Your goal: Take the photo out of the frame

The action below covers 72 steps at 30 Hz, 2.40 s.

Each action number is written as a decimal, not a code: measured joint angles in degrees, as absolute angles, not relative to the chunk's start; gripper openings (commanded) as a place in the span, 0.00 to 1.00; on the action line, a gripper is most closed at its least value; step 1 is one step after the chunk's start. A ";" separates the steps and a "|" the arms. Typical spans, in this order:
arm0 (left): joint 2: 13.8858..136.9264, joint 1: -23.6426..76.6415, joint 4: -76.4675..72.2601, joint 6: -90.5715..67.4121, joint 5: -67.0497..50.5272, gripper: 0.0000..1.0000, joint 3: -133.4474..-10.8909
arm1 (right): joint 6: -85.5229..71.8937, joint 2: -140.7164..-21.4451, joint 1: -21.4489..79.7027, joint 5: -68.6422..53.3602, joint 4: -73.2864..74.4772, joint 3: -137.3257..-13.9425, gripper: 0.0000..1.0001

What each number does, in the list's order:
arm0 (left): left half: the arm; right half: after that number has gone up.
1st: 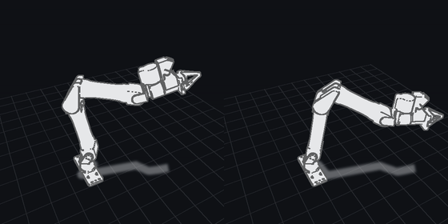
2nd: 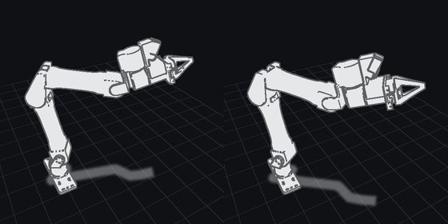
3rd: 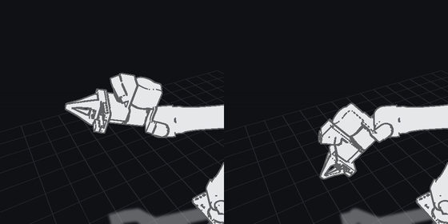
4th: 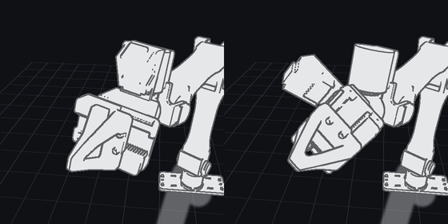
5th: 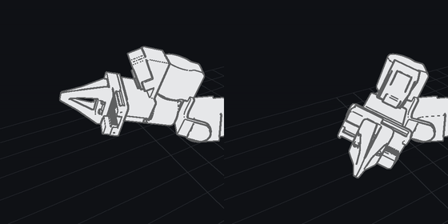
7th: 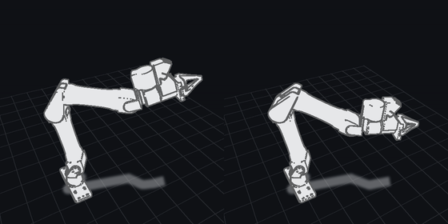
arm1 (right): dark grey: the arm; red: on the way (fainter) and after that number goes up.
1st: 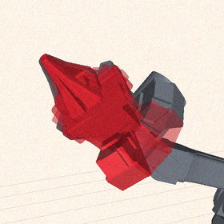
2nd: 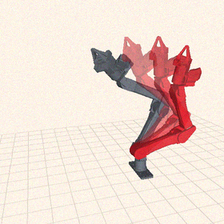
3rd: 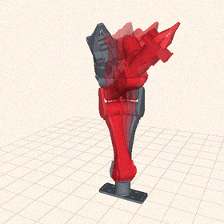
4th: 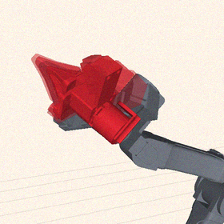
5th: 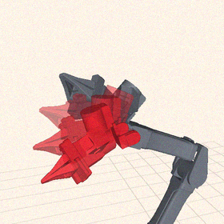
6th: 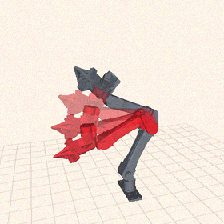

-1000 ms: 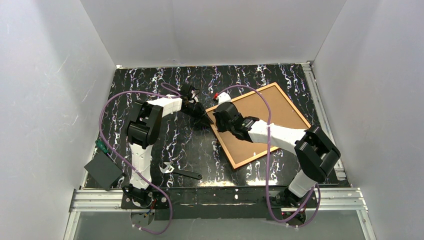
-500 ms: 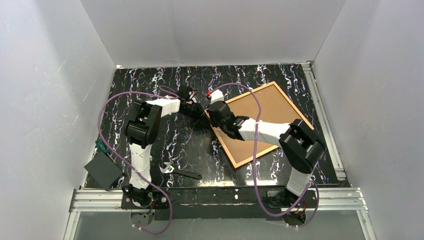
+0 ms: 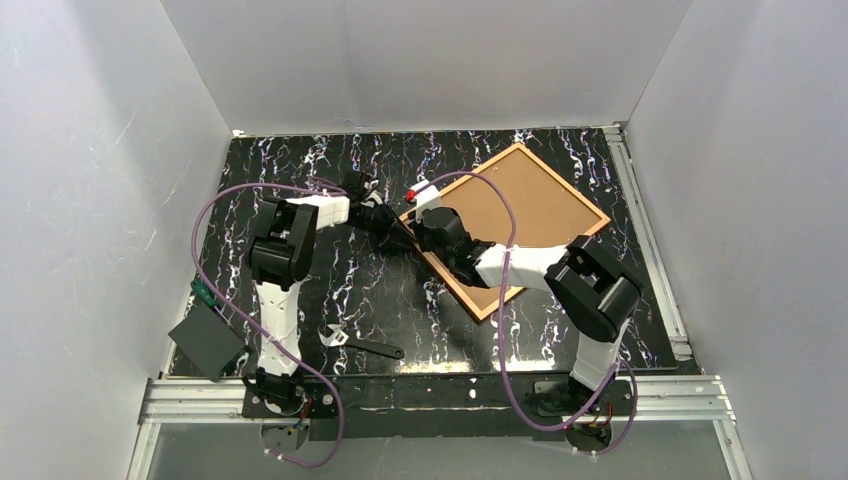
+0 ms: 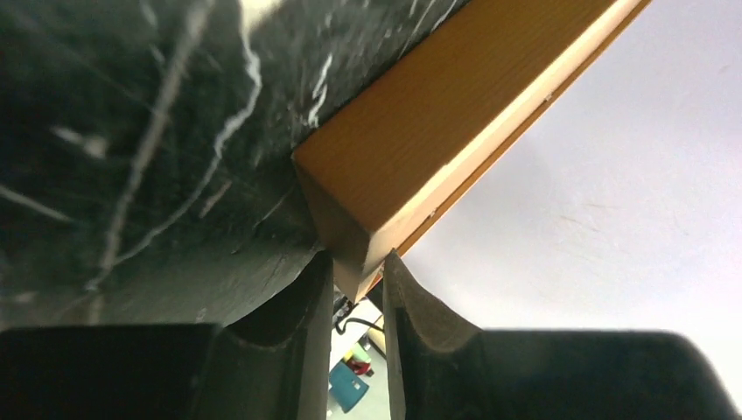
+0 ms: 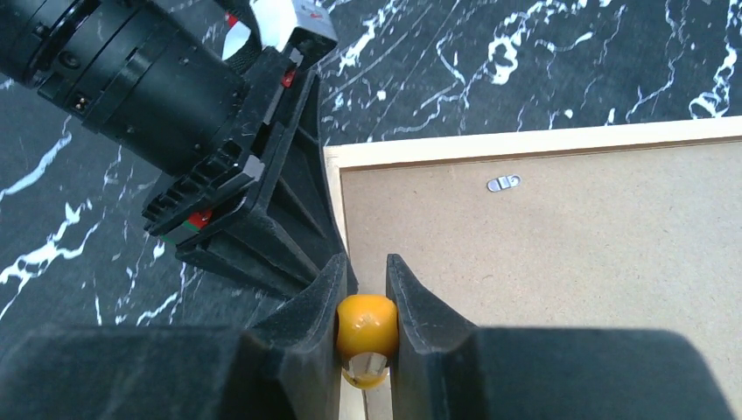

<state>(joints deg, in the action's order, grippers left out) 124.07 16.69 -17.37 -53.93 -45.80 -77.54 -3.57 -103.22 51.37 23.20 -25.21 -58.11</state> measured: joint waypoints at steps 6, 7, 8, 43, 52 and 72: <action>124.66 13.93 -17.80 -53.43 -52.31 0.00 -78.19 | -2.37 -105.27 50.28 22.76 -31.35 -58.06 0.01; 124.90 13.85 -16.51 -52.51 -52.53 0.00 -78.87 | -2.50 -105.16 50.26 22.76 -31.24 -58.06 0.01; 125.12 13.76 -15.20 -51.57 -52.53 0.00 -79.48 | -2.63 -104.95 50.26 22.74 -30.87 -58.02 0.01; 109.78 20.75 -35.07 -67.83 -42.83 0.64 -62.11 | -16.91 -87.64 46.94 16.84 -9.98 -55.05 0.01; 97.76 22.92 -44.27 -57.45 -43.72 0.74 -49.36 | -28.69 -73.95 36.53 -4.29 4.64 -55.00 0.01; 86.85 47.18 -47.00 -40.56 -45.15 0.61 -45.36 | -54.11 -54.15 30.87 -27.44 -2.42 -29.19 0.01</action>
<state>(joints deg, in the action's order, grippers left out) 86.85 47.18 -47.00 -40.56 -45.15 -45.36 -54.11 -54.15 30.87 -27.44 -2.42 -29.19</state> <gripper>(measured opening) 0.678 0.265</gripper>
